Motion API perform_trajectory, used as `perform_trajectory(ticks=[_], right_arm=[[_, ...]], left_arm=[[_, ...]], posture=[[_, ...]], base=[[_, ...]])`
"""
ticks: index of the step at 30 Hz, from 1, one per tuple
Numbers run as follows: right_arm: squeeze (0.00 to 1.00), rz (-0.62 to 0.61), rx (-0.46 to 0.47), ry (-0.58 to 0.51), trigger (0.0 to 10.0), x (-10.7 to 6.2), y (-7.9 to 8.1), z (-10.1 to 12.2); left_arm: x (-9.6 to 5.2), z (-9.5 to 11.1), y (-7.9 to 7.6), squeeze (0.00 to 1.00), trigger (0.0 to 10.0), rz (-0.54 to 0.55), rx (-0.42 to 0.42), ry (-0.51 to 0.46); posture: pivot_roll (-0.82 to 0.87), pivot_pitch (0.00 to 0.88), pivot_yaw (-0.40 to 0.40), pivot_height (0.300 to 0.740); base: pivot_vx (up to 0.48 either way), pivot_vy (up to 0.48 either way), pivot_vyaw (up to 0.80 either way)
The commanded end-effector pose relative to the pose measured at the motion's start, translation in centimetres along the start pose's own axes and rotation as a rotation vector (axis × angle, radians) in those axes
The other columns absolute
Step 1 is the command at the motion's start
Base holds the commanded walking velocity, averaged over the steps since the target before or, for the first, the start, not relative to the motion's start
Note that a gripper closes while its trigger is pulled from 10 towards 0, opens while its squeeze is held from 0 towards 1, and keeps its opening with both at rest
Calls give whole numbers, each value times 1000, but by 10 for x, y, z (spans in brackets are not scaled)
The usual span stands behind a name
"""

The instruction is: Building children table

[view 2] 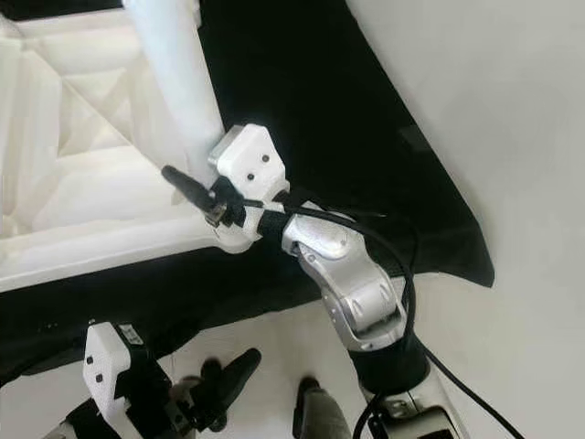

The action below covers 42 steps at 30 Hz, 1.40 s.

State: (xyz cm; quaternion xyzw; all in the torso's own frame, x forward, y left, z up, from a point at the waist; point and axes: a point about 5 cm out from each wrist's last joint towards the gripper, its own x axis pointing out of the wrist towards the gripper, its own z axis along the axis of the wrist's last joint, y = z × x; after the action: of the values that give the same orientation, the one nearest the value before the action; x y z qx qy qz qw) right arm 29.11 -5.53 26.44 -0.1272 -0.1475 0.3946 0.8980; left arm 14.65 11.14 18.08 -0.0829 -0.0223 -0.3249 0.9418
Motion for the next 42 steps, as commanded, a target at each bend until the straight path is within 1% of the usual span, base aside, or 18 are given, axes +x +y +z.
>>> perform_trajectory(ticks=[1, 4, 5, 9, 12, 13, 14, 16, 20, 21, 24, 28, 30, 32, 34, 37, 39, 42], right_arm=[[0, -80, 68, 288, 10000, -11, -4, -59], [0, -159, 95, 319, 10000, -10, 6, -61], [0, -159, 95, 319, 10000, -10, 6, -61], [0, -225, 135, 337, 10000, -4, 3, -68], [0, -235, 143, 336, 10000, -3, 1, -69], [0, -246, 158, 332, 10000, -1, 0, -70], [0, -246, 158, 332, 10000, -1, 0, -70], [0, -266, 194, 325, 10000, 2, 1, -71], [0, -275, 208, 324, 10000, 3, 1, -71], [0, -284, 219, 315, 10000, 4, 1, -70], [0, -294, 228, 303, 10000, 5, 2, -69], [0, -291, 246, 261, 10000, 7, 7, -64], [0, -291, 246, 261, 10000, 7, 7, -64], [0, -279, 252, 237, 10000, 7, 10, -61], [0, -279, 252, 237, 10000, 7, 10, -61], [0, -247, 256, 203, 10000, 8, 18, -56], [0, -247, 256, 203, 10000, 8, 18, -56], [0, -196, 244, 164, 10000, 12, 27, -50]], left_arm=[[-2, -3, 5, 0, 10000, 29, 3, 21], [8, 28, 37, 0, 10000, 86, 125, -85], [8, 28, 37, 0, 10000, 86, 125, -85], [22, 77, 52, 0, 10000, 4, 251, -214], [25, 86, 54, 0, 10000, -12, 270, -238], [31, 101, 55, 0, 10000, -44, 303, -274], [31, 101, 55, 0, 10000, -44, 303, -274], [45, 134, 54, 0, 10000, -147, 371, -349], [50, 147, 53, 0, 10000, -188, 391, -372], [57, 157, 52, 0, 10000, -225, 406, -387], [64, 166, 54, 0, 10000, -250, 403, -393], [92, 183, 68, 0, 10000, -244, 356, -392], [92, 183, 68, 0, 10000, -244, 356, -392], [106, 183, 73, 0, 10000, -229, 319, -372], [106, 183, 73, 0, 10000, -229, 319, -372], [125, 179, 75, 0, 10000, -246, 233, -312], [125, 179, 75, 0, 10000, -246, 233, -312], [135, 177, 72, 0, 10000, -291, 165, -264]], posture=[[51, 277, -22, 740], [64, 240, -19, 740], [64, 240, -19, 740], [81, 202, -7, 740], [81, 199, -5, 740], [81, 190, 1, 740], [81, 190, 1, 740], [80, 178, 18, 740], [80, 178, 18, 740], [82, 175, 32, 740], [82, 176, 37, 740], [71, 174, 59, 740], [71, 174, 59, 740], [71, 177, 69, 740], [71, 177, 69, 740], [72, 178, 77, 740], [72, 178, 77, 740], [75, 178, 80, 740]], base=[[0, 0, 0], [0, 0, 0], [0, 0, 0], [0, 0, 0], [0, 0, 0], [0, 0, 0], [0, 0, 0], [0, 0, 0], [0, 0, 0], [0, 0, 0], [0, 0, 0], [0, 0, 0], [0, 0, 0], [0, 0, 0], [0, 0, 0], [0, 0, 0], [0, 0, 0], [0, 0, 0]])
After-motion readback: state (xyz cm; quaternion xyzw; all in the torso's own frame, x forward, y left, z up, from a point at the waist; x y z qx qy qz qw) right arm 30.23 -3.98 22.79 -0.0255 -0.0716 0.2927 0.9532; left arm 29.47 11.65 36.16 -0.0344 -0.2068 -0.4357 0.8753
